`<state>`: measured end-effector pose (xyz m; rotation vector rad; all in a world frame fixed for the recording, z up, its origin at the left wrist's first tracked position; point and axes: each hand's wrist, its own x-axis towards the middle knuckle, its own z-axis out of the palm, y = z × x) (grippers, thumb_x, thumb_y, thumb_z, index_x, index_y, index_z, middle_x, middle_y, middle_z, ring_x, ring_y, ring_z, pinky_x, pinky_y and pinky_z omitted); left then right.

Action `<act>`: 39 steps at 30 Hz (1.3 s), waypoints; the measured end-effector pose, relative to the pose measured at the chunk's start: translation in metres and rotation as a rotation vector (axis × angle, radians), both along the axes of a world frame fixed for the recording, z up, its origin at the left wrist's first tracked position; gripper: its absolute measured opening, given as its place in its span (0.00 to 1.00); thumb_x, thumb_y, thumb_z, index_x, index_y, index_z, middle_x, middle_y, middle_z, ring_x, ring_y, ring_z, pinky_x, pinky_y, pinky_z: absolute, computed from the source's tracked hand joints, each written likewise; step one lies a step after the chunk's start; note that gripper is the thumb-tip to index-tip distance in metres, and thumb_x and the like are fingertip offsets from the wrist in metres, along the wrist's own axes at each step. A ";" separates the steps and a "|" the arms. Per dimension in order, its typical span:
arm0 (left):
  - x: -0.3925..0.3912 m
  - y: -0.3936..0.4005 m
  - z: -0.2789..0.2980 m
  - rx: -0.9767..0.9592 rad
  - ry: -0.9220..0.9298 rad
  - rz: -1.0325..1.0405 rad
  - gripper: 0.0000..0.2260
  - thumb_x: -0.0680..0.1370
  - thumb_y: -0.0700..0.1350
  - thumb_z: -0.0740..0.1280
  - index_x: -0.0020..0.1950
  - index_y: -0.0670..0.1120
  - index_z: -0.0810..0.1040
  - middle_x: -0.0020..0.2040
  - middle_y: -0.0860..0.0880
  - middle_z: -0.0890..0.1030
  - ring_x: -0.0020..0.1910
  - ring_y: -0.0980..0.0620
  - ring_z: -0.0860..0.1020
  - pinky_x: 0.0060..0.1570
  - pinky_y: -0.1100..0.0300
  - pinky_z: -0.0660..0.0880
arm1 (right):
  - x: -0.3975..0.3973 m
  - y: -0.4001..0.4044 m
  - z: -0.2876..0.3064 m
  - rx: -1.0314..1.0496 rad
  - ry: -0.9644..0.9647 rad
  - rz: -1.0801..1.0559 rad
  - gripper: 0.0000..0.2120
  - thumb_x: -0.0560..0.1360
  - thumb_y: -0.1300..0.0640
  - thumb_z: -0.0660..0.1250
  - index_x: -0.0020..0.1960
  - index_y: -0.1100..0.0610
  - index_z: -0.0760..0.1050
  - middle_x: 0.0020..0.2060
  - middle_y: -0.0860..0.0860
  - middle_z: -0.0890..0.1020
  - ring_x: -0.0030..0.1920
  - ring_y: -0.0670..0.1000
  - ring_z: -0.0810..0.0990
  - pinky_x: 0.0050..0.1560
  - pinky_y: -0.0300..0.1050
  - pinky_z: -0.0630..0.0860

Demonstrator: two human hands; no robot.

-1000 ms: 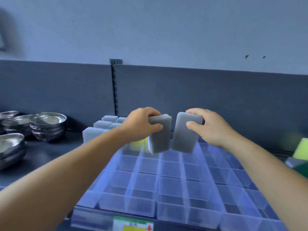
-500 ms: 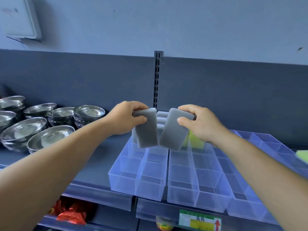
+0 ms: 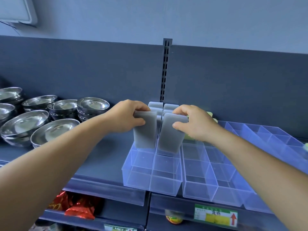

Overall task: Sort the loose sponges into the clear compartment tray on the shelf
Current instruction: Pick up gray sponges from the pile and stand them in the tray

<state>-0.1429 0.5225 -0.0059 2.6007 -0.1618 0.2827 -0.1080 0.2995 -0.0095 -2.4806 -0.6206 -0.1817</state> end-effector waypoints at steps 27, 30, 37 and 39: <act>0.002 -0.125 0.012 0.505 -0.115 -0.233 0.34 0.76 0.57 0.65 0.77 0.51 0.55 0.75 0.54 0.61 0.73 0.53 0.60 0.68 0.61 0.60 | -0.029 -0.079 0.002 -0.349 -0.127 -0.072 0.40 0.71 0.41 0.69 0.74 0.54 0.55 0.74 0.48 0.60 0.74 0.51 0.57 0.71 0.43 0.57; 0.006 -0.168 0.011 0.532 -0.130 -0.294 0.33 0.76 0.57 0.65 0.77 0.50 0.56 0.76 0.53 0.62 0.74 0.52 0.61 0.68 0.60 0.60 | -0.038 -0.127 0.004 -0.368 -0.099 -0.133 0.38 0.73 0.42 0.67 0.75 0.55 0.54 0.74 0.48 0.60 0.75 0.50 0.55 0.71 0.42 0.55; 0.011 -0.287 0.006 0.508 -0.121 -0.423 0.33 0.78 0.59 0.62 0.78 0.50 0.54 0.77 0.54 0.59 0.75 0.53 0.59 0.70 0.61 0.58 | -0.056 -0.252 0.001 -0.410 -0.016 -0.278 0.38 0.75 0.42 0.64 0.77 0.55 0.51 0.76 0.48 0.56 0.76 0.50 0.52 0.73 0.44 0.52; 0.012 -0.325 0.002 0.505 -0.118 -0.455 0.33 0.78 0.59 0.62 0.78 0.50 0.53 0.77 0.54 0.58 0.76 0.53 0.58 0.71 0.60 0.58 | -0.060 -0.289 -0.001 -0.429 -0.003 -0.315 0.38 0.75 0.42 0.63 0.77 0.55 0.50 0.76 0.49 0.55 0.76 0.50 0.51 0.73 0.45 0.52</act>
